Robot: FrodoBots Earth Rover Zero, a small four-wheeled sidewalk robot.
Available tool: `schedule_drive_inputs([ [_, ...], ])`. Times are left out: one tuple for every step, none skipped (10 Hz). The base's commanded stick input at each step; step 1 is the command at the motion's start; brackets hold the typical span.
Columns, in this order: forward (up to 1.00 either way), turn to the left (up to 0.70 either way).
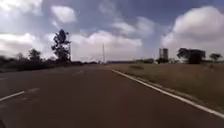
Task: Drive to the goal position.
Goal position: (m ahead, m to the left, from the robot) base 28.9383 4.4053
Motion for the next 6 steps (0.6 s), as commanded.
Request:
schedule_drive_inputs([
  [1.0, 0.0],
  [1.0, 0.0],
  [1.0, 0.0],
  [1.0, 0.0],
  [1.0, 0.0],
  [1.0, 0.0],
])
